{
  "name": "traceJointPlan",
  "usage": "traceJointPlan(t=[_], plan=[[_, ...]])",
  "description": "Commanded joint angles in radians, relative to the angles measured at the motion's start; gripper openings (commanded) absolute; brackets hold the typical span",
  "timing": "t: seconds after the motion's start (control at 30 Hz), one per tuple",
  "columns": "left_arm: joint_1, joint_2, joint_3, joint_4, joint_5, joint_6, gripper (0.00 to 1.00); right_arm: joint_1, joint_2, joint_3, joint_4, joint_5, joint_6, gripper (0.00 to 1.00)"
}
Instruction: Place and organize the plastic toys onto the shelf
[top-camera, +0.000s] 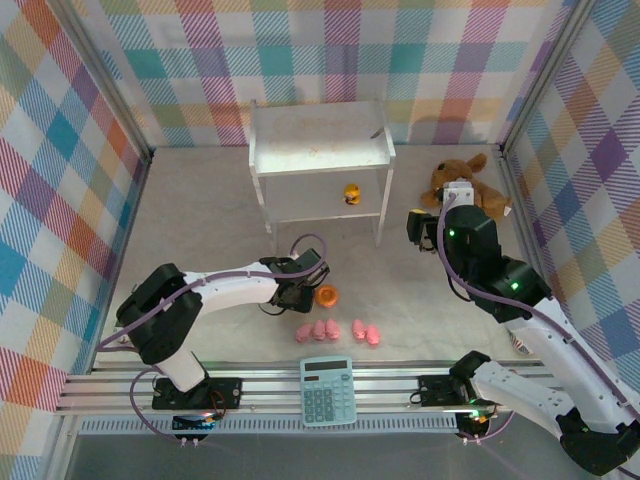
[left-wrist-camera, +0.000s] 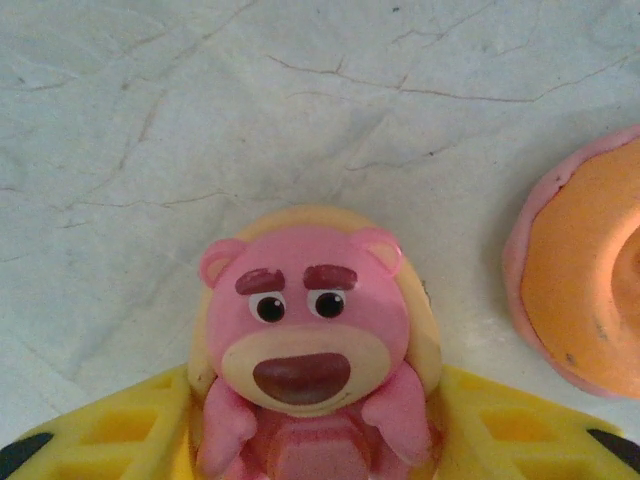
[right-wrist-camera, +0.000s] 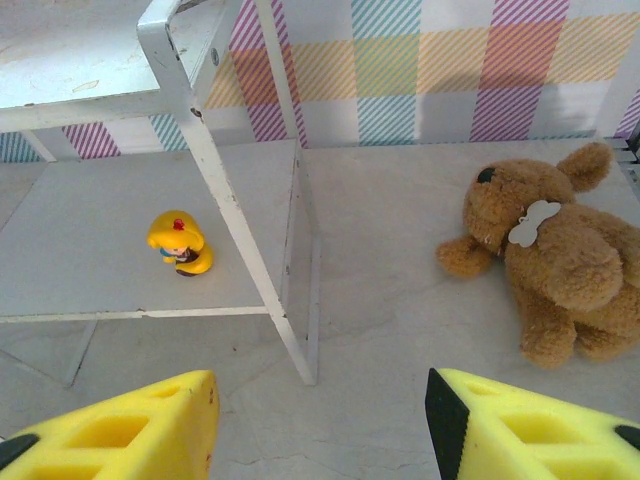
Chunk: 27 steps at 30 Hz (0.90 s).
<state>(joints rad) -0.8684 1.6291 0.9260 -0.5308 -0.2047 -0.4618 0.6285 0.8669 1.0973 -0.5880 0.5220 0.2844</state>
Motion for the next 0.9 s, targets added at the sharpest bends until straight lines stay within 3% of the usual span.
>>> traceJointPlan(t=[0.0,0.23,0.4,0.87], plan=[[-0.006,-0.083,0.025,-0.054,-0.048,0.031,0.43,-0.006,0.0,0.007,0.033,-0.006,-0.014,0.58],[-0.006,-0.226,0.152,-0.139,-0.116,0.107,0.43,-0.007,0.012,0.01,0.043,-0.016,-0.014,0.58],[0.0,-0.285,0.237,-0.114,-0.21,0.18,0.43,-0.007,0.021,0.016,0.055,-0.026,-0.017,0.58],[0.091,-0.132,0.394,0.105,-0.161,0.289,0.43,-0.01,0.038,0.058,0.055,-0.039,-0.045,0.58]])
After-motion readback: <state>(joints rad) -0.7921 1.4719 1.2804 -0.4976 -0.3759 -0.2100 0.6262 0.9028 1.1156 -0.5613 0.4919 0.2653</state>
